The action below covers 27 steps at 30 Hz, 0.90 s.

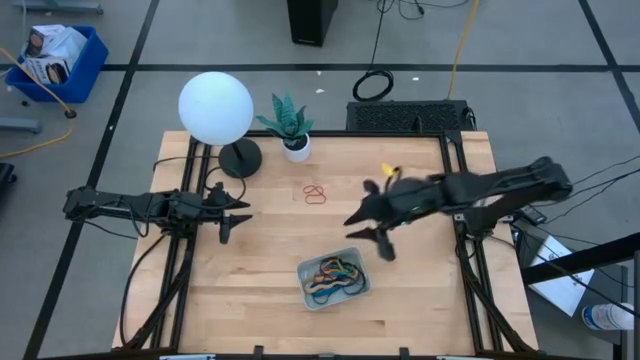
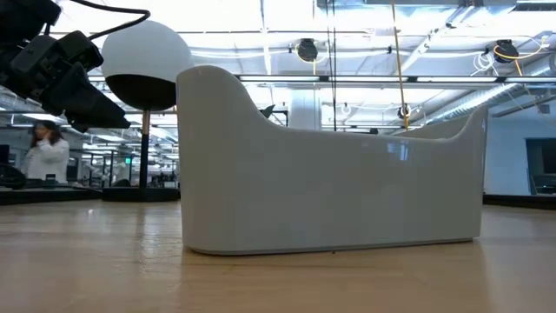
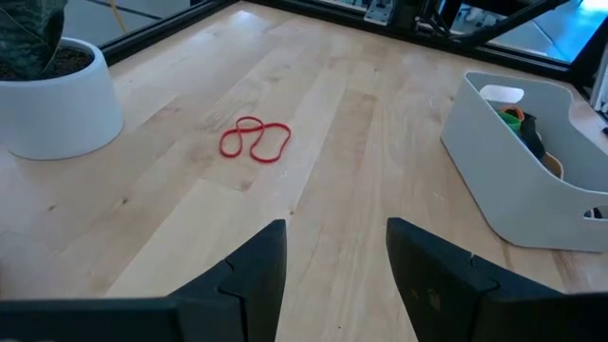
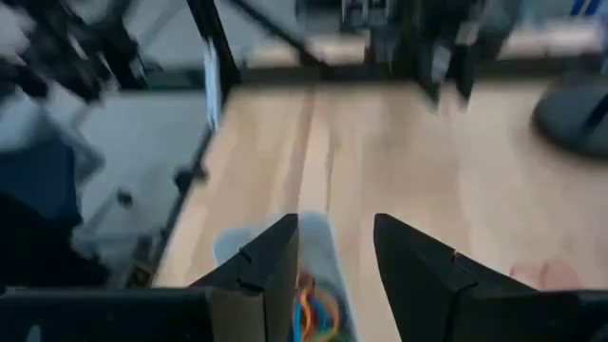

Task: Pick and place rubber bands into bin
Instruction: Put the red rubber band into the gray bin

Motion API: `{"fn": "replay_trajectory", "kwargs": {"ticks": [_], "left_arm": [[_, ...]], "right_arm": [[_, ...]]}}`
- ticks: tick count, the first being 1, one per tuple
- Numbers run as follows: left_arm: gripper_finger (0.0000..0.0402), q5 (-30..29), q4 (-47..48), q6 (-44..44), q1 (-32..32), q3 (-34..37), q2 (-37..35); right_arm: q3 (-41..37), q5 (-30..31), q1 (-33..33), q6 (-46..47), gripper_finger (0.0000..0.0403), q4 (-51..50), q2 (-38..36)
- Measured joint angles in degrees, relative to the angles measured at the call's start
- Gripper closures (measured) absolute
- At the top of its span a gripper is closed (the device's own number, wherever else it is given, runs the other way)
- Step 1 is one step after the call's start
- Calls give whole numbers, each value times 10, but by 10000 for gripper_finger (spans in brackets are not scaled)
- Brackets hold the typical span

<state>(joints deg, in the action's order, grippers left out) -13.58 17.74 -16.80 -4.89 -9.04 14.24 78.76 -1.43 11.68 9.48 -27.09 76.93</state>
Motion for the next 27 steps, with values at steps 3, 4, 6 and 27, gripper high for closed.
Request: {"fn": "replay_trajectory", "kwargs": {"ticks": [3, 4, 6, 27], "left_arm": [[213, 0, 0, 0, 0, 0, 0], [213, 0, 0, 0, 0, 0, 0], [213, 0, -5, -4, 0, 0, 0], [213, 71, -119, -50, 0, 0, 0]], "right_arm": [[0, 1, -4, -27, 266, 10, -45], [0, 1, -5, -36, 266, 10, -57], [0, 1, -9, -55, 268, 11, -81], [-402, 104, -68, 17, 277, 269, -409]]}}
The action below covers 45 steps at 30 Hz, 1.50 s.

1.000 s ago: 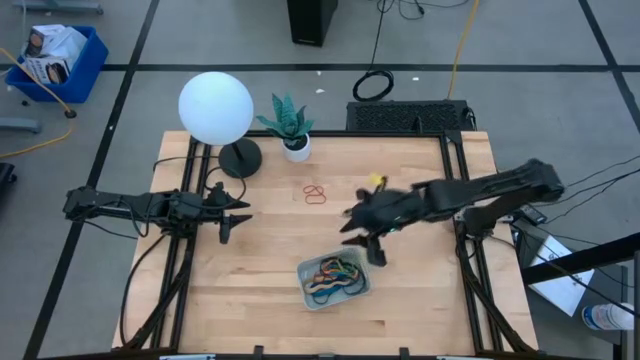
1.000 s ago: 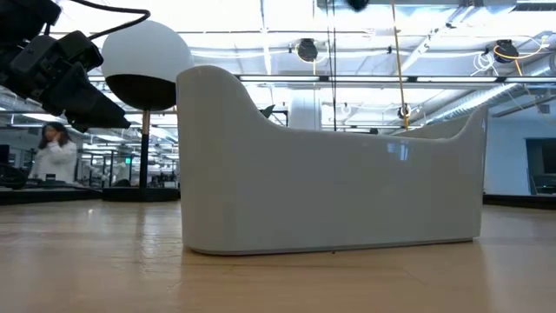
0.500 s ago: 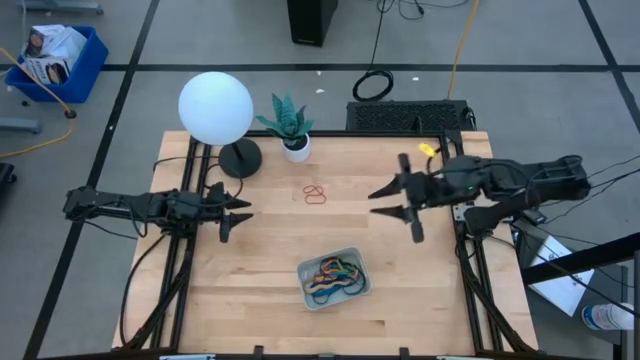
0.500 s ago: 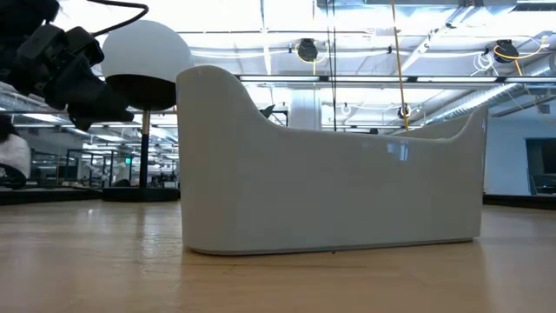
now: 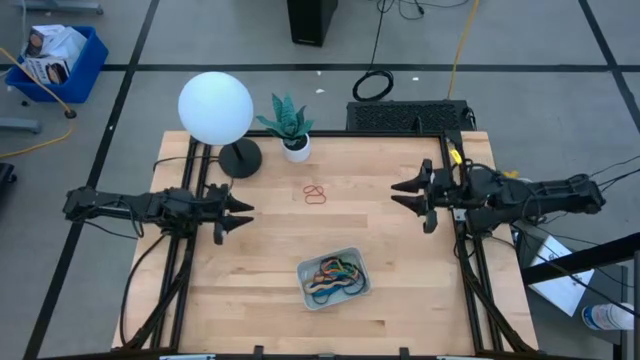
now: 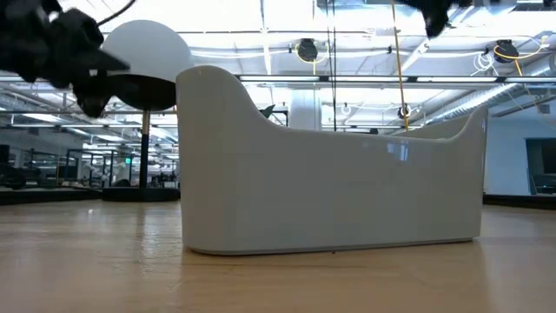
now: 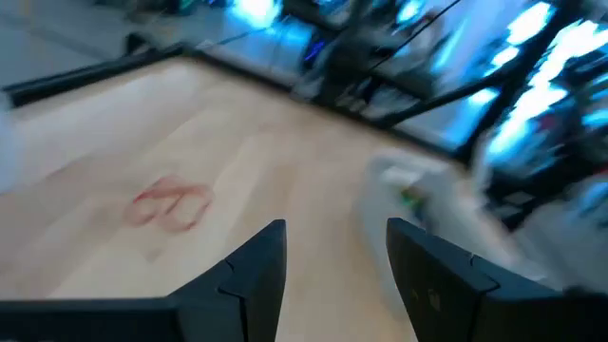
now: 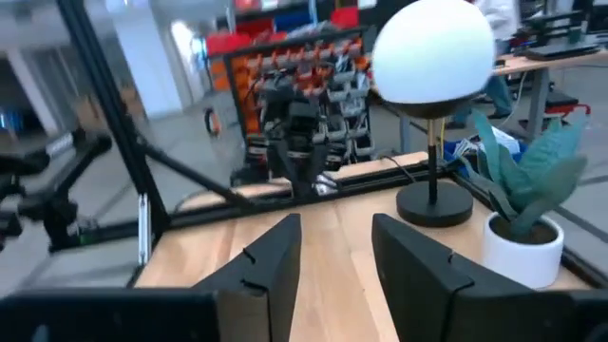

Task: Pick and place rubber bands into bin
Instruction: Put the red rubber band into the gray bin

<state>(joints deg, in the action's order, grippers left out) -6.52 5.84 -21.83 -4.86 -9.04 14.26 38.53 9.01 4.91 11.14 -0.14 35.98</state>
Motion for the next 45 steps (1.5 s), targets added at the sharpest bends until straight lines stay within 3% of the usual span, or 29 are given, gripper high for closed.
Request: {"fn": "replay_trajectory", "kwargs": {"ticks": [4, 8, 13, 20, 25, 34, 45], "left_arm": [[213, 35, -53, 11, 7, -12, 11], [213, 30, -19, 74, 24, -80, 76], [213, 46, 109, 90, 66, -240, 218], [213, 53, 342, 155, 132, -479, 438], [213, 73, 377, 233, 172, -578, 573], [213, 101, 325, 388, 203, -643, 761], [213, 86, 237, 366, 224, -647, 917]], "right_arm": [[-93, 0, -12, 31, 277, 111, -40], [-139, 0, -29, 36, 277, 193, -60], [-144, -8, -43, 33, 277, 201, -72], [-144, -63, -63, 13, 277, 196, -72], [-144, -63, -74, -18, 277, 196, -72], [-144, -63, -76, -28, 277, 173, -72], [-144, -63, -76, -35, 277, 134, -72]]}}
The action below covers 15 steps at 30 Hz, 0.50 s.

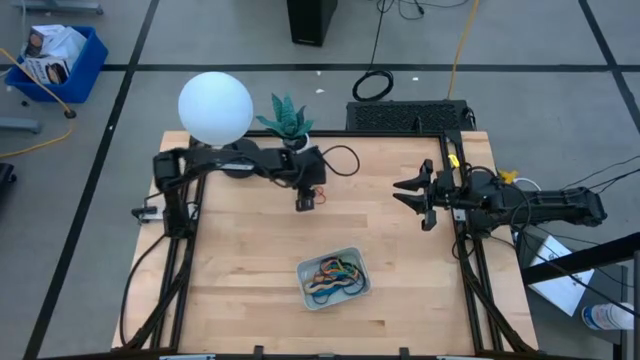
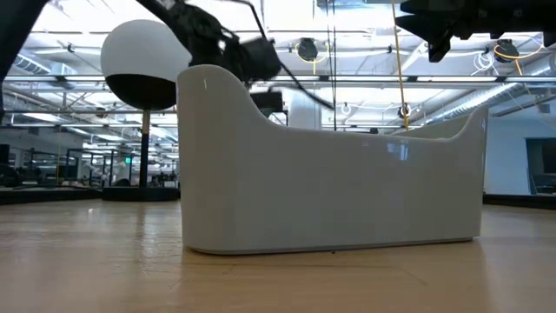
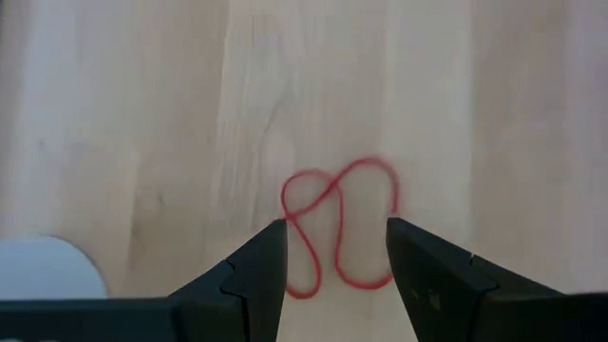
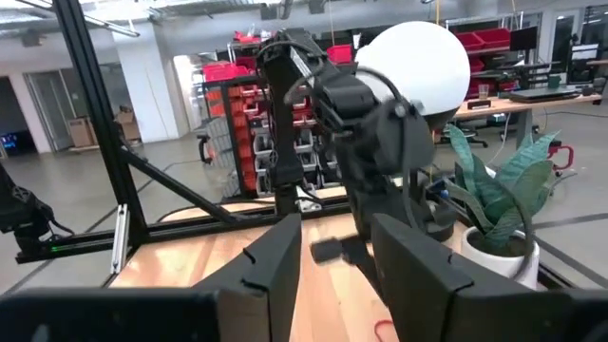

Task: Pick and place rubber bands into bin
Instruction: Put the red rubber band into the gray bin

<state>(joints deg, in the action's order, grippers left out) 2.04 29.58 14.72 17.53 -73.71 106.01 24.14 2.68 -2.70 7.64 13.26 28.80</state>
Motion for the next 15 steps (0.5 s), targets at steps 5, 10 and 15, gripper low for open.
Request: {"fn": "replay_trajectory", "kwargs": {"ticks": [5, 10, 15], "left_arm": [[213, -10, -1, -18, 9, 0, 48], [213, -10, -1, -60, 15, 0, 82], [213, -6, 2, -63, 16, -2, 89]], "right_arm": [[0, 0, 0, 0, 277, -1, 0], [0, 0, 0, 1, 277, -3, 0], [0, 0, 0, 1, 277, -4, 0]]}}
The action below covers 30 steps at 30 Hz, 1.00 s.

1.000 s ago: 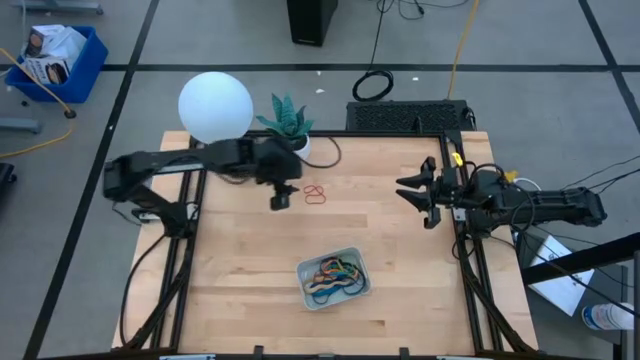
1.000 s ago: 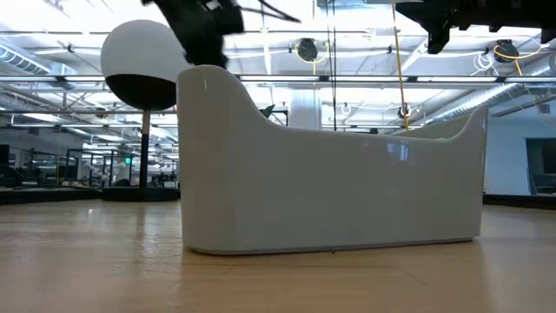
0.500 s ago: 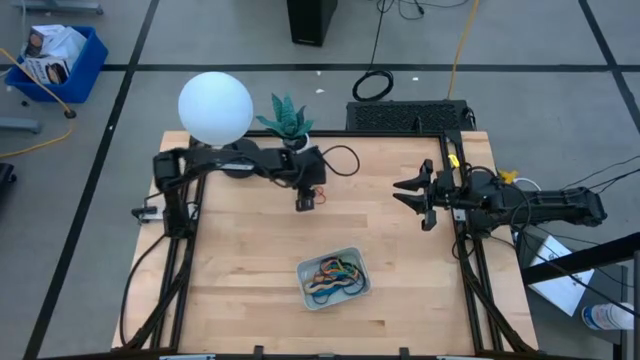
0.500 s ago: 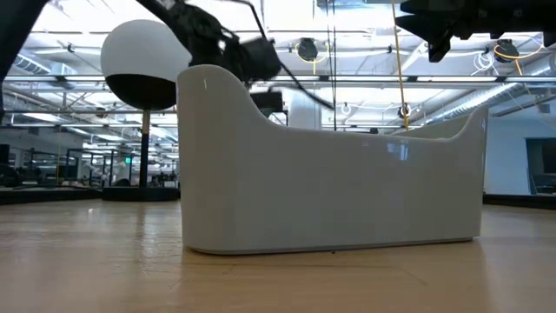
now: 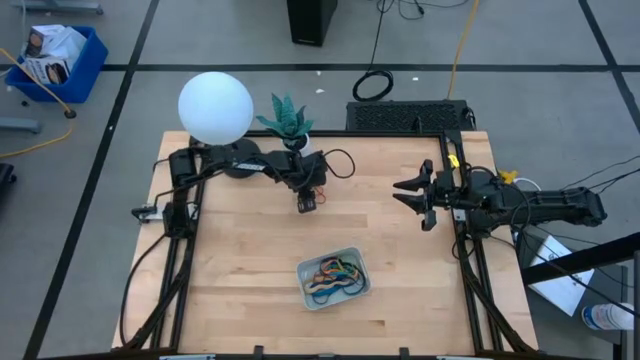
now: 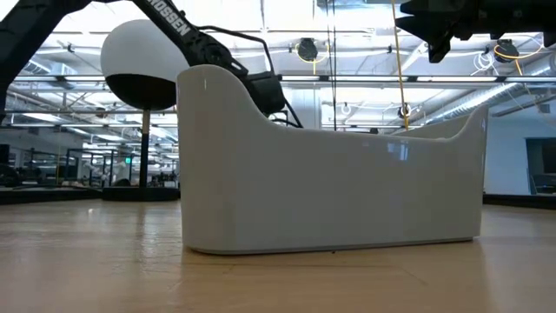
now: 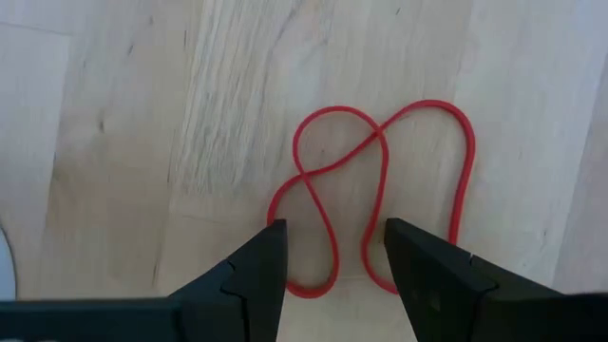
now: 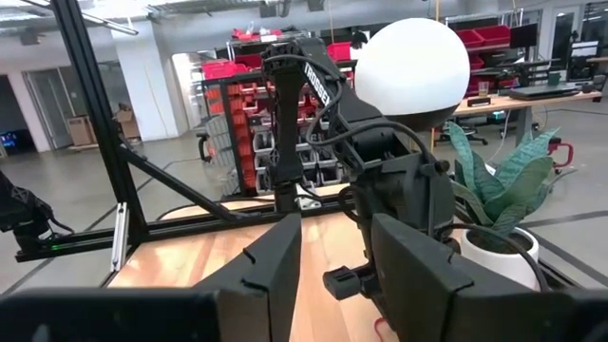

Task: Pick and place rubber bands into bin
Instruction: Put the red rubber band into the gray bin

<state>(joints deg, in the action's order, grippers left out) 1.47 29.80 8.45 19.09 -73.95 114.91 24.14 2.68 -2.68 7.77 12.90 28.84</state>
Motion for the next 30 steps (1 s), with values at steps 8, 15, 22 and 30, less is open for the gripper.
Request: {"fn": "replay_trajectory", "kwargs": {"ticks": [8, 15, 22, 30], "left_arm": [[236, 4, 1, 2, 0, 0, 0], [322, 8, 0, 10, -1, 1, 1], [394, 4, -8, 20, -4, 2, 2], [397, 3, -11, -6, -5, 3, -4]], "right_arm": [[0, 0, 0, -10, 277, -1, 0], [0, 1, 0, -21, 277, -2, 0], [0, 2, 0, -29, 277, -3, 0], [0, 2, 0, -29, 277, -4, 0]]}}
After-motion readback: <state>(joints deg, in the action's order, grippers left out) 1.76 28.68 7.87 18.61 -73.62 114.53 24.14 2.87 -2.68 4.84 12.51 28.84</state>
